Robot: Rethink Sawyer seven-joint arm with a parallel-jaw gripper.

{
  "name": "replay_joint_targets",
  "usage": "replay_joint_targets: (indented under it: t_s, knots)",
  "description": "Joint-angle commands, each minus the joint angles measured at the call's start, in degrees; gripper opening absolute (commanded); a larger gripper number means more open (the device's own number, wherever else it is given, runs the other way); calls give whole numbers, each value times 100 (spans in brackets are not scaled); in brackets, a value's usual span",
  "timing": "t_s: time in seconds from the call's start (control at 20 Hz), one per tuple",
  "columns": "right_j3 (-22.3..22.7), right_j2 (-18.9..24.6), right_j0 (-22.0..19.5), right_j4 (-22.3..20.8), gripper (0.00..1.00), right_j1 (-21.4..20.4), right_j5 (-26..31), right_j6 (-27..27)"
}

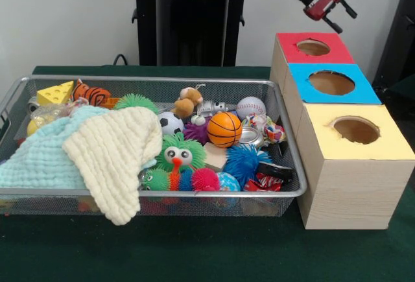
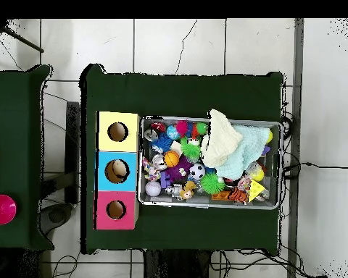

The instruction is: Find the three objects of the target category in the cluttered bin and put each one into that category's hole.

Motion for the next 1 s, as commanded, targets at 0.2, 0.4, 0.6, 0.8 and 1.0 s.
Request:
replay_joint_targets:
  t_s: [0.2,0.4,0.6,0.8,1.0]
  knots:
    - [1549,-675,-251,-1301,100,1771,2247,90]
    - [1515,-707,-243,-1376,100,1857,2137,186]
    - [1528,-692,-286,-1401,100,1906,2125,311]
    - [1455,-612,-553,-1700,100,1890,2372,469]
    - [1311,-472,-968,-2189,100,1831,2848,613]
